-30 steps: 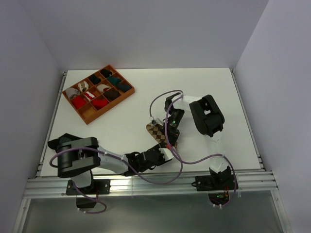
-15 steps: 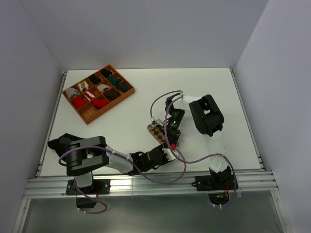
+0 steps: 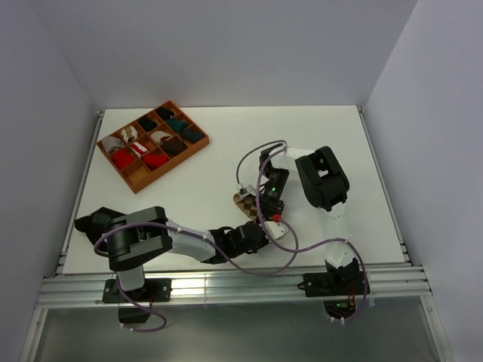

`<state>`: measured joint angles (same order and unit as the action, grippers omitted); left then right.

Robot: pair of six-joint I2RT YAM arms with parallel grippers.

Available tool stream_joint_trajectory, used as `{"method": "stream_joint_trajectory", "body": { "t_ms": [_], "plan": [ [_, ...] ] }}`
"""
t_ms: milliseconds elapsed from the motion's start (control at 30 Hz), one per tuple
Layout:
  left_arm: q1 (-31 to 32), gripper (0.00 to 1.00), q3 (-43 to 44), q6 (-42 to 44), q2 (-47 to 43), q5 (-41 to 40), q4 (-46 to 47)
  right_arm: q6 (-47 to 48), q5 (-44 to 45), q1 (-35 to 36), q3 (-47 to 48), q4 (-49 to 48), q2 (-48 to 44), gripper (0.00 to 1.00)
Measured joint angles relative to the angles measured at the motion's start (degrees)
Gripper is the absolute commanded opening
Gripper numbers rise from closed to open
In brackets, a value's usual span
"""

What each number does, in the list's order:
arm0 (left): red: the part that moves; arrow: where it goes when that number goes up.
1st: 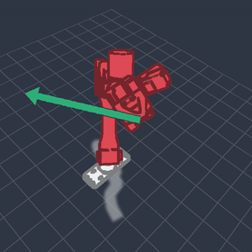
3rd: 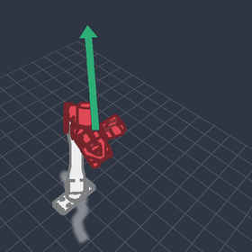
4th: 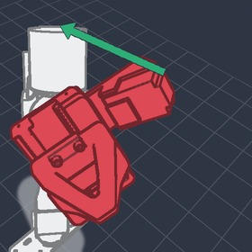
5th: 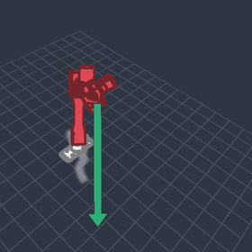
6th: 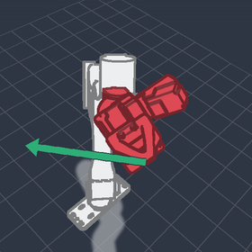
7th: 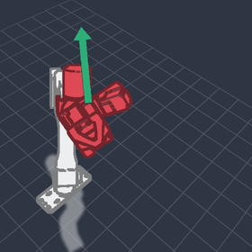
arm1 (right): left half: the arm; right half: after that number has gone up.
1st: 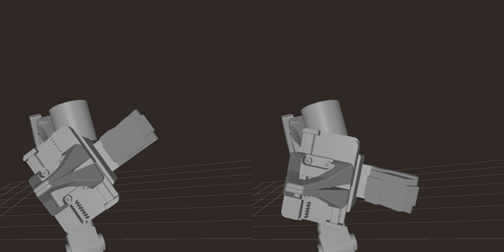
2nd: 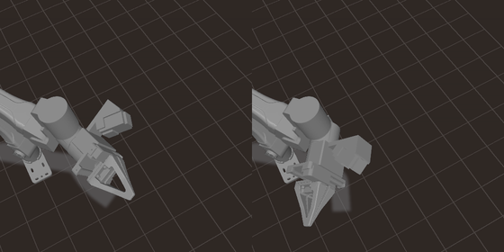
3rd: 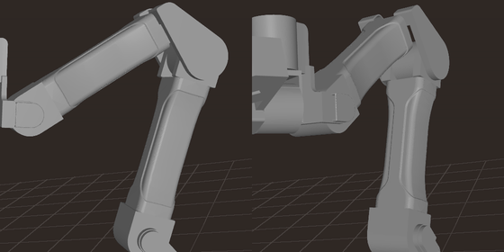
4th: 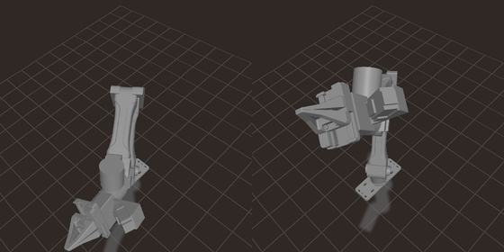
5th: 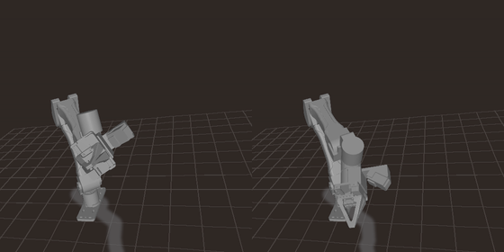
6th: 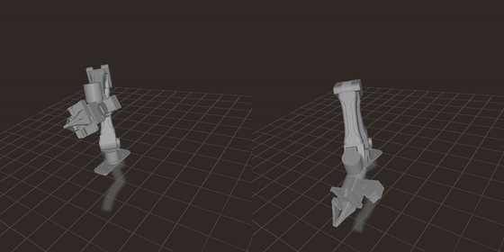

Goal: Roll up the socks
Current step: Roll the sock at the center of the board.

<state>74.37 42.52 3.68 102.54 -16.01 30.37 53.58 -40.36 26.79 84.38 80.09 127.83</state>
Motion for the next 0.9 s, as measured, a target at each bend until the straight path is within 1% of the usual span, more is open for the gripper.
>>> {"method": "stream_joint_trajectory", "body": {
  "t_ms": [67, 100, 167, 367, 533, 733, 900],
  "plan": [
    [-0.3, 0.0, 0.8, -0.7, 0.1, 0.9, -1.3, -0.9, 0.7, -0.1, -0.4, -0.5, -0.4, 0.43],
    [-0.5, 0.0, 1.1, -1.4, 0.1, 1.5, -1.9, -1.5, 1.0, -0.1, -0.8, -0.9, -0.8, 0.48],
    [-1.1, 0.0, 1.6, -2.5, 0.1, 3.0, -2.6, -2.6, 1.4, -0.1, -1.5, -1.6, -2.1, 0.52],
    [-4.9, 0.0, 1.6, -7.6, -0.5, 9.8, -2.5, -5.8, 1.9, -1.8, -3.9, -7.3, -8.0, 0.53],
    [-7.9, 0.0, -0.1, -11.1, -1.5, 15.7, -0.8, -10.4, 1.2, -4.8, -6.6, -16.1, -14.6, 0.54],
    [-10.6, 0.0, -1.3, -14.8, -2.2, 22.1, -0.1, -18.2, 2.3, -10.4, -10.3, -25.9, -23.1, 0.54],
    [-15.2, 0.0, -2.1, -20.1, -2.2, 31.7, 0.6, -19.9, 3.8, -15.6, -13.7, -30.5, -30.2, 0.54]
  ]
}}
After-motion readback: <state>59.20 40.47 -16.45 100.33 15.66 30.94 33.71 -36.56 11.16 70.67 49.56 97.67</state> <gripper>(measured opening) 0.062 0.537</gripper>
